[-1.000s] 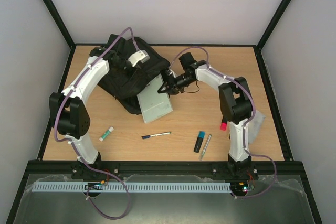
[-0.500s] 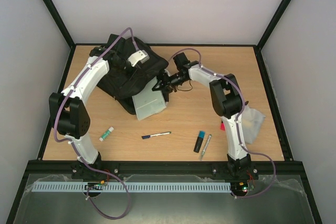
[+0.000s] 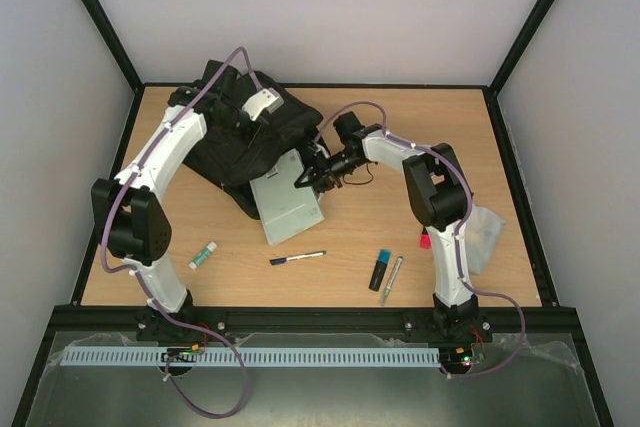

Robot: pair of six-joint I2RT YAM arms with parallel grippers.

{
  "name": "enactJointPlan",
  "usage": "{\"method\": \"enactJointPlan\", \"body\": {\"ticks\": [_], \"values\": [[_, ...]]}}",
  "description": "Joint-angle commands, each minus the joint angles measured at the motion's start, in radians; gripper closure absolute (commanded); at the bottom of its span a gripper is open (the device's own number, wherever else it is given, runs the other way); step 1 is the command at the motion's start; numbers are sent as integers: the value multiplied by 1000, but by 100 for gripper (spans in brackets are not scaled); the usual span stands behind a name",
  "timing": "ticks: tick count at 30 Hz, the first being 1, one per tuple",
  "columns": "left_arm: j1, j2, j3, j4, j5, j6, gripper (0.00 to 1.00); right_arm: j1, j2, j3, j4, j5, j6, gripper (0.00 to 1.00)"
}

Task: Pack the student bag
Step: Place the book in the student bag.

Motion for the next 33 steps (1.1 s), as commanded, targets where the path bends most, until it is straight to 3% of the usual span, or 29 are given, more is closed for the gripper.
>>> {"method": "enactJointPlan", "body": {"ticks": [1,17,24,30,33], "values": [[-1,-33,46,43,97,-20,98,13,-62,3,29,-115,11,99],[-3,-54,40,18,123,-6,98,15,2,137,164,-43,165,99],[-3,-58,35,5,129,13,98,17,52,143,124,95,140,94],[-3,-47,31,7,128,14,98,20,94,181,51,143,43,62],[-2,-41,33,8,128,19,98,20,69,190,-13,200,-27,53]]}}
